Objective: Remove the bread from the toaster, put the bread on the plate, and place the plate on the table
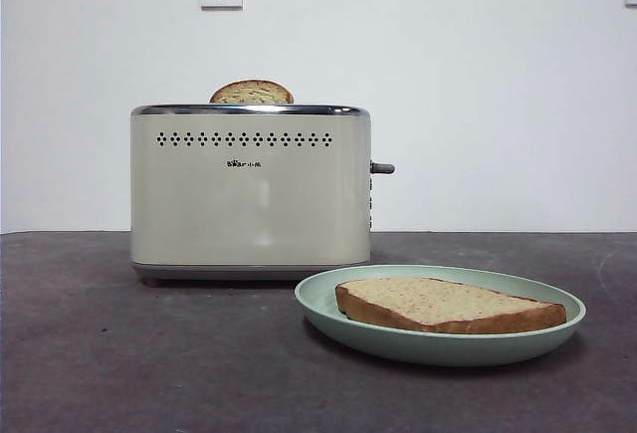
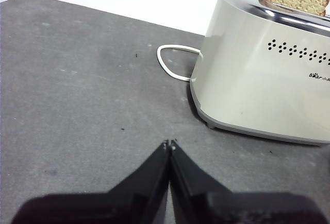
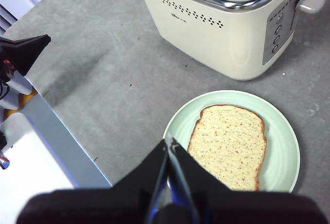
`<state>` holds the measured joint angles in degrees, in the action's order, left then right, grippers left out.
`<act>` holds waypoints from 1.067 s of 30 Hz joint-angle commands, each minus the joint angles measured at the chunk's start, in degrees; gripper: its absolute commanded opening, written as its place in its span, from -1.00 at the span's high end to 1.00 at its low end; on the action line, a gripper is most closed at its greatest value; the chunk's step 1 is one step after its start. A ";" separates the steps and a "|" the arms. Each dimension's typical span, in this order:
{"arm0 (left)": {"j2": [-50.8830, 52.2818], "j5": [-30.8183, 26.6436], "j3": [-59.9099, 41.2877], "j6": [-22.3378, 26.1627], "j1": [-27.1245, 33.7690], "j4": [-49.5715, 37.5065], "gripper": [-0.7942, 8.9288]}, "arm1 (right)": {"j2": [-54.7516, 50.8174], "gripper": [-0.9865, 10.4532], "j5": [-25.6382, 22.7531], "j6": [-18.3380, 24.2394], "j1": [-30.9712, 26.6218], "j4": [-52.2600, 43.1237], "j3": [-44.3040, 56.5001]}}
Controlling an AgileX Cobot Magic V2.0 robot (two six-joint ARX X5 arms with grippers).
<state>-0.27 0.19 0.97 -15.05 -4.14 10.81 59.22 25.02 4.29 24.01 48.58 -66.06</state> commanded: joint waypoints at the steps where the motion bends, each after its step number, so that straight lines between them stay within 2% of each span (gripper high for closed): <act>1: 0.15 -0.04 -0.79 0.20 0.13 -0.28 0.84 | -0.04 0.83 0.13 -0.37 0.04 -0.11 0.26; 5: 0.15 -0.04 -0.79 0.20 0.13 -0.28 0.84 | -0.04 0.83 0.09 0.26 0.02 -0.20 0.26; 8: 0.15 -0.04 -0.79 0.20 0.13 -0.28 0.84 | 0.11 0.83 -2.67 7.65 -0.74 -0.79 0.33; 10: 0.15 -0.04 -0.79 0.20 0.13 -0.28 0.84 | 0.57 0.83 -5.51 9.16 -2.89 -4.72 1.11; 12: 0.15 -0.04 -0.79 0.20 0.13 -0.28 0.84 | 0.48 0.83 -6.01 6.82 -5.75 -11.52 3.41; 17: 0.15 -0.04 -0.79 0.20 0.13 -0.28 0.84 | -4.81 0.83 -5.90 -2.64 -14.60 -25.14 15.06; 21: 0.15 -0.04 -0.79 0.20 0.13 -0.28 0.84 | -12.72 0.83 -6.27 -3.80 -21.29 -34.99 28.89; 24: 0.15 -0.04 -0.79 0.20 0.13 -0.28 0.84 | -21.27 0.83 -9.84 -4.37 -25.31 -40.87 40.09; 29: 0.15 -0.04 -0.79 0.22 0.13 -0.28 0.84 | -36.04 0.83 -22.51 -7.63 -27.06 -42.82 54.21; 32: 0.15 -0.07 -0.79 0.20 0.13 -0.28 0.84 | -44.04 0.83 -24.33 -7.87 -27.06 -43.43 59.89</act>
<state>-0.27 0.19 0.97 -15.05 -4.12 10.79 18.00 1.21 -2.37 -3.03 6.44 -8.01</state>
